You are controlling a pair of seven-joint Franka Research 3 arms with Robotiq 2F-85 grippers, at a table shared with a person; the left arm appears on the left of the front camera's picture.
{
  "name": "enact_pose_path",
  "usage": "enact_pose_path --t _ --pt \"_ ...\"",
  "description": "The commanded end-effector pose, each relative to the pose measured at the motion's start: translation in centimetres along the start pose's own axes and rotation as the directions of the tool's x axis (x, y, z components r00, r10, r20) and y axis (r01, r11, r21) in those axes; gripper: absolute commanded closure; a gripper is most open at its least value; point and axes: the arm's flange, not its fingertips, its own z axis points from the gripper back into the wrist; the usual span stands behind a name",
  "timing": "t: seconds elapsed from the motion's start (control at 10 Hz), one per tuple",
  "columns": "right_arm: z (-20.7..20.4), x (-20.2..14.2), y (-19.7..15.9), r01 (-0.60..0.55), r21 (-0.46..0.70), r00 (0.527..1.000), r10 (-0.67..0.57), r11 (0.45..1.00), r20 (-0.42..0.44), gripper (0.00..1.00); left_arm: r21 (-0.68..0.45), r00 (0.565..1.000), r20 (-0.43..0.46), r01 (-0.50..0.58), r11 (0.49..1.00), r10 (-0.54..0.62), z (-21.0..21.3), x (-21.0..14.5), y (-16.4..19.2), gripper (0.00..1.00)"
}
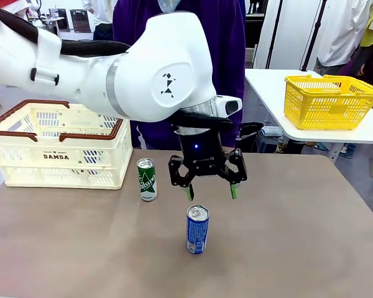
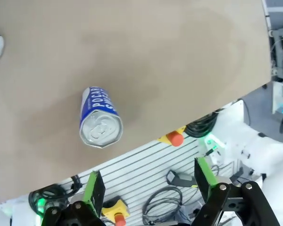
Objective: Place the drinks into the Shopping basket.
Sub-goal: Pick up one drink and place it into the Shopping basket.
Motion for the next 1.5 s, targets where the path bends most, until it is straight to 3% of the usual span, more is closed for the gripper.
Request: enact_pose_path --t 0.0,0.2,0.5,0.9,1.4 --pt "0.2 -0.1 0.2 0.001 -0.002 1.0 -0.002 1.0 -0.006 0.0 0.136 0.998 0.01 -0.065 0.989 0.064 -1.3 -0.5 0.0 0.0" --pt "0.2 -0.1 0.2 0.001 -0.002 1.0 -0.002 1.0 -0.006 0.0 0.204 0.989 0.082 -0.137 0.969 0.123 -2.2 -1.3 0.8 0.0" --pt "0.2 -0.1 0.2 0.001 -0.002 1.0 -0.002 1.0 -0.006 0.0 0.153 0.985 0.101 -0.156 0.976 0.141 -5.1 -1.2 2.4 0.0" --pt "0.2 -0.1 0.2 0.001 -0.002 1.0 -0.002 1.0 -0.006 0.0 0.129 0.991 0.097 -0.102 0.986 0.089 -8.7 -0.2 2.7 0.0" --pt "0.2 -0.1 0.2 0.001 -0.002 1.0 -0.002 1.0 -0.006 0.0 0.221 0.988 0.126 -0.111 0.969 0.084 -11.2 0.7 2.3 0.0"
